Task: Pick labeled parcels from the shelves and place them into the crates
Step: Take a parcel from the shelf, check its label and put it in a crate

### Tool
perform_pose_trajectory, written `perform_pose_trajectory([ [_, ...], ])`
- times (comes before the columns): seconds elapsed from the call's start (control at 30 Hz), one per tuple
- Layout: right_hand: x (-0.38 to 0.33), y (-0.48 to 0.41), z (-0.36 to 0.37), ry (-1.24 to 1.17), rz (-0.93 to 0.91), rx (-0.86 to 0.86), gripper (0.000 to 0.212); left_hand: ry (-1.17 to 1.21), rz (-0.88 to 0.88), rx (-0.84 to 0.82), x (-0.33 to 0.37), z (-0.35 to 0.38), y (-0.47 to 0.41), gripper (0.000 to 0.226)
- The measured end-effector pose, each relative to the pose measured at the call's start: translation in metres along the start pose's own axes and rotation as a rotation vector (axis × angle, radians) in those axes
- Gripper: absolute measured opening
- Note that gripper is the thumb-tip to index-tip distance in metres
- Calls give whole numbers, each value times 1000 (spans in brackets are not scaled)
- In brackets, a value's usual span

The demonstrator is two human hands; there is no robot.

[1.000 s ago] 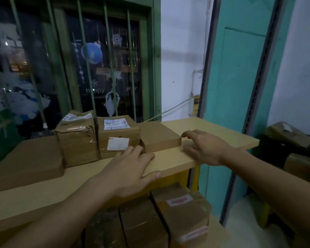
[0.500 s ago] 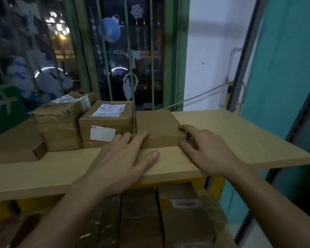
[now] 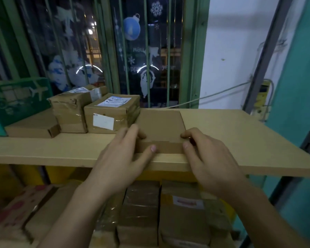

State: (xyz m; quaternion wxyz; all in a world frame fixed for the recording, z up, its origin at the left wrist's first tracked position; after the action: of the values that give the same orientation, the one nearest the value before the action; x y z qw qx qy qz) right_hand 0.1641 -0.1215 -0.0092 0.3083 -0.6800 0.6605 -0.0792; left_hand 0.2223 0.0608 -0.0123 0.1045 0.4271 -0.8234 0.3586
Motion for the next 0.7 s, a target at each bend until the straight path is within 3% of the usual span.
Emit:
perform_pose_trajectory([
  [0.2,25,7,-15,-392,77,151,8,264,11,236,13,-15,7,10],
  [0.37,39,22,-19,-907,203,288,27,679,-58,340,11,-14,21,13],
  [0.5,47,40,-3,-1286,364,331,42,793,-29,346,20,-6,30,23],
  [0.6,46,43,3,-1301,396,293,65,758,2,342,25,-4,31,32],
  [0.7,38,41,-4,-1296,321,262,72,710,19,315,29,-1,29,30],
])
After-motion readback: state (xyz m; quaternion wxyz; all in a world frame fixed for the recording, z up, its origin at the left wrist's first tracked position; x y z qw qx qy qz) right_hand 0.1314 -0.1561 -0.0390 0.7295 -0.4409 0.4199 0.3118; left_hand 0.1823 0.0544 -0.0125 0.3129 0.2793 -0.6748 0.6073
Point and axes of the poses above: each hand's wrist, its own y-axis away from the middle knuckle, its own z-axis out of the palm, x = y × z, the point moved 9 cm from there along -y, towards the middle knuckle, and after that the axes turned 7 degrees about y, right-handed, at the moved point
